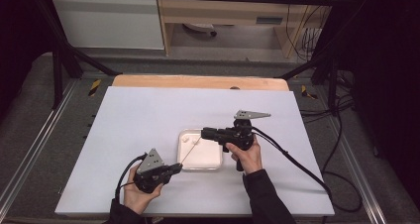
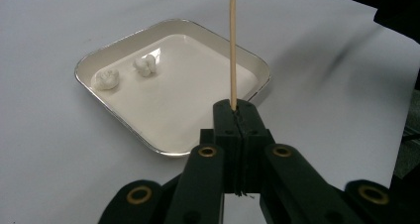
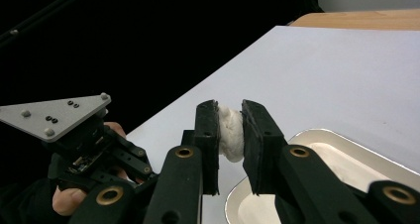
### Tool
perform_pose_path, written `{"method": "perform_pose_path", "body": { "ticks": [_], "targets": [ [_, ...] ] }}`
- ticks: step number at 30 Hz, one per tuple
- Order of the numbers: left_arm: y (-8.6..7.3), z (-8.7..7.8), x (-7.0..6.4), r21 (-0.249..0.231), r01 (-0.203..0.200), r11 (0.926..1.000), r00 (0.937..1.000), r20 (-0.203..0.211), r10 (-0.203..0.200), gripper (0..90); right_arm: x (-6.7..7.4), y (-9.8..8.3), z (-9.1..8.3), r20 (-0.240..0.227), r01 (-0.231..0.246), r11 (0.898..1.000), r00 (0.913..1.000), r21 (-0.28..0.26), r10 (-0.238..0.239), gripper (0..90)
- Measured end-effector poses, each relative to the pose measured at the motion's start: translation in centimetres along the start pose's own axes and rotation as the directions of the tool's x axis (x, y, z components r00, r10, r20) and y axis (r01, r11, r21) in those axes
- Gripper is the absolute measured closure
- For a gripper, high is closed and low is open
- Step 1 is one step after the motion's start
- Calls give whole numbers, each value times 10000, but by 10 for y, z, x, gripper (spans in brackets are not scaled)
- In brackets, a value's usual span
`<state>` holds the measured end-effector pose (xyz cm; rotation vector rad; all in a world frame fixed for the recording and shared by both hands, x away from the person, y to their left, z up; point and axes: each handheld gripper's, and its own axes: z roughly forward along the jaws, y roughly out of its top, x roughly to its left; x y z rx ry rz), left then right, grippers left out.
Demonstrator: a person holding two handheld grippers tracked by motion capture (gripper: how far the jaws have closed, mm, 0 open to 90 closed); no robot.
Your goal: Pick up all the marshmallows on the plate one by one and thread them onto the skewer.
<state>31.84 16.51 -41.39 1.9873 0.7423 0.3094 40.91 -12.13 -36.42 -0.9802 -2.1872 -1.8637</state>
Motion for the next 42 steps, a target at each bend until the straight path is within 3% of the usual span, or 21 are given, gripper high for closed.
{"method": "perform_pose_path", "body": {
  "ticks": [9, 21, 42],
  "targets": [
    [1, -2, -4, -235, -102, 9997, 9999, 53, 103, 890, 3, 0, -2, -427, -102, 9999, 9990, -74, 99, 788],
    [-1, 1, -3, -28, -24, 10000, 10000, 10, 24, 889, 5, -4, 2, -622, -21, 10000, 9981, 88, 26, 793],
    [-1, 3, -6, 136, -67, 9999, 10000, -64, 68, 889, 11, -10, 5, -487, 494, 9981, 9977, 370, -475, 803]
  ]
}}
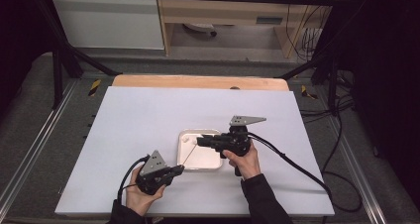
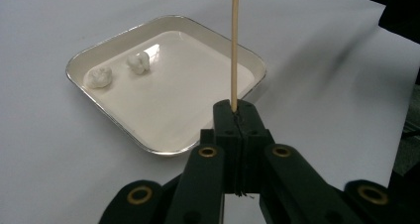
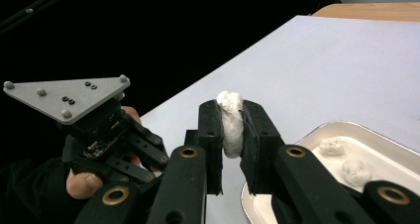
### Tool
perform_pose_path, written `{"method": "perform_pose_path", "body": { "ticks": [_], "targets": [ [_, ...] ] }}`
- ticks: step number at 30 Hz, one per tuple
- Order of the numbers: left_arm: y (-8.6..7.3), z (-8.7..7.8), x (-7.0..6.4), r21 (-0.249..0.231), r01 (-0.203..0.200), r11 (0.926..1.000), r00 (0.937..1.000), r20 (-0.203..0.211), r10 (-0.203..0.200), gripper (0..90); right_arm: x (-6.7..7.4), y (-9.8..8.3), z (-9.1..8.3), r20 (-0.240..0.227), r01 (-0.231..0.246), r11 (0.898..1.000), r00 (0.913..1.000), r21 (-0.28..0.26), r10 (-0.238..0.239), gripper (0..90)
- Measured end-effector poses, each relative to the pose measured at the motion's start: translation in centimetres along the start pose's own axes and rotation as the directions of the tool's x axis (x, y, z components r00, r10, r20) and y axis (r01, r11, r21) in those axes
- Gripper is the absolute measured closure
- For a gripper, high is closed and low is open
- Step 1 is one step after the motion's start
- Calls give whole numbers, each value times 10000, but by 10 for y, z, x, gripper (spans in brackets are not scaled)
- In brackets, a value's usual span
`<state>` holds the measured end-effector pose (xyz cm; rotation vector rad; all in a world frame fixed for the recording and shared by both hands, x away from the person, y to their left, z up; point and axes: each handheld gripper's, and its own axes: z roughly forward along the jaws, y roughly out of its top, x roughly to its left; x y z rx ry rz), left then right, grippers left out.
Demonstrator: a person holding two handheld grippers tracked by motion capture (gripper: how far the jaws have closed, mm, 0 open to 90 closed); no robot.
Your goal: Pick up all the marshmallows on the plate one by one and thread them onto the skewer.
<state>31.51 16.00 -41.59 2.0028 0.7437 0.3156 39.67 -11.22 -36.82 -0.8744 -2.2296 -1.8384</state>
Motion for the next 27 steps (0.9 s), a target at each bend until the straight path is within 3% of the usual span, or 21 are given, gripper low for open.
{"method": "perform_pose_path", "body": {
  "ticks": [27],
  "targets": [
    [-1, 3, -2, 304, -247, 9992, 9996, -155, 252, 889, 3, -7, 6, -173, 34, 9995, 9998, 325, -28, 815]
  ]
}}
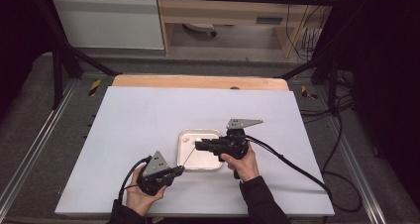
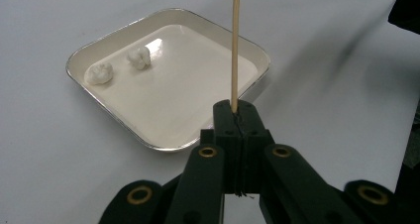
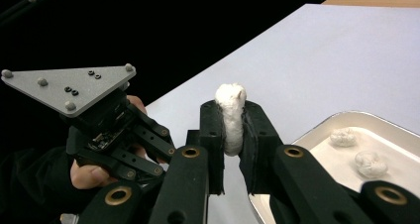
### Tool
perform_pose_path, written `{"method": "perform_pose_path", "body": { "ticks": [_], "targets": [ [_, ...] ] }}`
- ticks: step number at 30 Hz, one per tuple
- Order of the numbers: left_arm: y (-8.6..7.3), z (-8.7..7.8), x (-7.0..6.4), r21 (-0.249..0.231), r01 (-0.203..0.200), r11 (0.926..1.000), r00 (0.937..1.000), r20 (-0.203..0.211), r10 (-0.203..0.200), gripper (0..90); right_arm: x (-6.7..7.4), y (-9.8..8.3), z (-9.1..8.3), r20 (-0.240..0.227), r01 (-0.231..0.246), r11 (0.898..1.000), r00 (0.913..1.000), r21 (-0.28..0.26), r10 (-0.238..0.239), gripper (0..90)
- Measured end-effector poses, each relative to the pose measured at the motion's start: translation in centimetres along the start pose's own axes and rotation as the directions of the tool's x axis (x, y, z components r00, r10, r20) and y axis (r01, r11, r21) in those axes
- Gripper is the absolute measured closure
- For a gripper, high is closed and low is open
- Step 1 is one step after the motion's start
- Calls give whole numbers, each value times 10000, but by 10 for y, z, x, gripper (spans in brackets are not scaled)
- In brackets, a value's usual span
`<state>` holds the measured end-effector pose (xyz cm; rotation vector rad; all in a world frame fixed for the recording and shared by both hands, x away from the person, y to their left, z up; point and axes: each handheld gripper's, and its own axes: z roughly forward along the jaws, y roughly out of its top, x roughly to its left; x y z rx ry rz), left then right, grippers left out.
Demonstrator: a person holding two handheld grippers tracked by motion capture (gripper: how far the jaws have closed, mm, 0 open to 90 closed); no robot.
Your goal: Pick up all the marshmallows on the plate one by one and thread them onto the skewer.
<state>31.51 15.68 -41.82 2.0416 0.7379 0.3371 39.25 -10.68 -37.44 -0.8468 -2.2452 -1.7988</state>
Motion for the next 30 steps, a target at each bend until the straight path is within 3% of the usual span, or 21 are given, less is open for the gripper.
{"method": "perform_pose_path", "body": {
  "ticks": [14, 15, 16, 17, 20, 22, 27, 30],
  "targets": [
    [2, -1, -2, -131, -33, 9999, 10000, 61, 34, 889, 1, -5, 5, -10, -8, 9995, 10000, 330, 8, 818],
    [5, -4, -2, -500, 159, 9986, 9995, 288, -144, 890, 2, -10, 12, -168, 31, 9946, 9999, 1034, -14, 817],
    [10, -6, -4, -542, -95, 9985, 10000, 14, 95, 890, 2, -10, 12, -168, 31, 9946, 9999, 1034, -14, 814],
    [13, -7, -5, -509, -371, 9980, 9989, -296, 356, 890, 4, -16, 21, -307, 73, 9903, 9995, 1389, -31, 813],
    [9, -6, 1, -568, 81, 9984, 9999, -94, -86, 890, 6, -21, 32, -493, 54, 9937, 9988, 1120, 2, 810],
    [10, -8, 1, -546, 65, 9985, 9999, -124, -72, 889, 5, -21, 33, -475, -11, 9937, 9989, 1124, 64, 808],
    [9, -5, 2, -422, 209, 9989, 9998, -55, -211, 888, 6, -22, 33, -135, 183, 9938, 9998, 1097, -169, 782],
    [8, -5, 5, -315, 398, 9987, 9992, -21, -399, 887, 7, -22, 32, 111, 247, 9947, 9996, 998, -259, 719]
  ]
}}
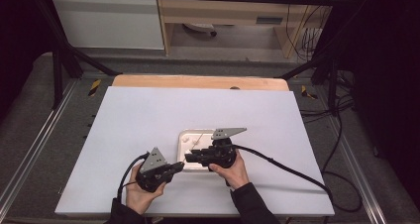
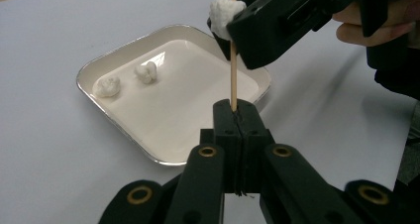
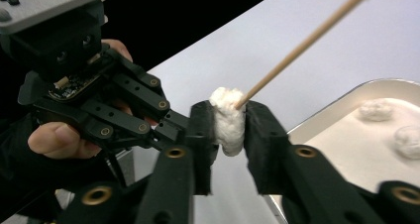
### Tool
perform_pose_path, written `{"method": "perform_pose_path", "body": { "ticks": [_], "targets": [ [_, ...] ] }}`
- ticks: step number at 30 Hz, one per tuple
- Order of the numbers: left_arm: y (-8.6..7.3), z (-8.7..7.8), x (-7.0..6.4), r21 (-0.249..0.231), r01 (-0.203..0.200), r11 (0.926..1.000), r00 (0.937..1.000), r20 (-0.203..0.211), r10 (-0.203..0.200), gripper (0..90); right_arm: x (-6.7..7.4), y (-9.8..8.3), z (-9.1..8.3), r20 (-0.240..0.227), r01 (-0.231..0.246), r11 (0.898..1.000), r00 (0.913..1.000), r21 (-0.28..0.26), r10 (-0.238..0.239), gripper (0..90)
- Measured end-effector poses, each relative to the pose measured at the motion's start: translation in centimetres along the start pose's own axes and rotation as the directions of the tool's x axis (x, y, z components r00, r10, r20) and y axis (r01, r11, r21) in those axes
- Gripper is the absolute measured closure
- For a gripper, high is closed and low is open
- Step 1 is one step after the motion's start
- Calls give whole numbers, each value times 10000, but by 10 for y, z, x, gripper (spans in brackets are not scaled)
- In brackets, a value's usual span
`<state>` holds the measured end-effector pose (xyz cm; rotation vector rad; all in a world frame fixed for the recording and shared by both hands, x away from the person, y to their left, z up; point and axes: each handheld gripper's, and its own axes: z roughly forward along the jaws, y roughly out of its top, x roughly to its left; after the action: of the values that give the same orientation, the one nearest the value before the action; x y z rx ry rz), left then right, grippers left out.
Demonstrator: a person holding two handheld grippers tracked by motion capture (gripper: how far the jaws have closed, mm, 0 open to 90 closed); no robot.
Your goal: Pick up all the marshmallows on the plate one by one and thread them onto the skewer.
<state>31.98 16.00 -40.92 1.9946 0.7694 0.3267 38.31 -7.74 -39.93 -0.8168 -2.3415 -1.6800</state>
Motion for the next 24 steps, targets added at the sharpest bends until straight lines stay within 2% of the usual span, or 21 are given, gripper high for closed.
{"method": "perform_pose_path", "body": {
  "ticks": [4, 8, 14, 18, 21, 24],
  "targets": [
    [-4, 0, 7, 193, 260, 9995, 9997, -50, -259, 887, -1, 4, -6, 684, 274, 9996, 9973, -117, -266, 593],
    [-6, -4, 13, 237, 347, 9991, 9992, -221, -342, 886, -4, 6, -13, 1531, 598, 9981, 9866, -163, -566, 452],
    [-9, -10, 20, 306, 456, 9985, 9984, -337, -446, 885, -12, 4, -15, 2692, 1153, 9927, 9555, 368, -1209, 242],
    [-12, -12, 24, 347, 482, 9982, 9980, -420, -467, 884, -19, 4, -13, 3160, 1275, 9896, 9380, 668, -1422, 155],
    [-13, -13, 26, 361, 562, 9978, 9975, -438, -546, 884, -25, 6, -11, 3337, 1134, 9908, 9334, 742, -1318, 125],
    [-14, -14, 28, 342, 600, 9976, 9973, -452, -584, 884, -31, 7, -8, 3445, 932, 9935, 9323, 655, -1101, 97]
  ]
}}
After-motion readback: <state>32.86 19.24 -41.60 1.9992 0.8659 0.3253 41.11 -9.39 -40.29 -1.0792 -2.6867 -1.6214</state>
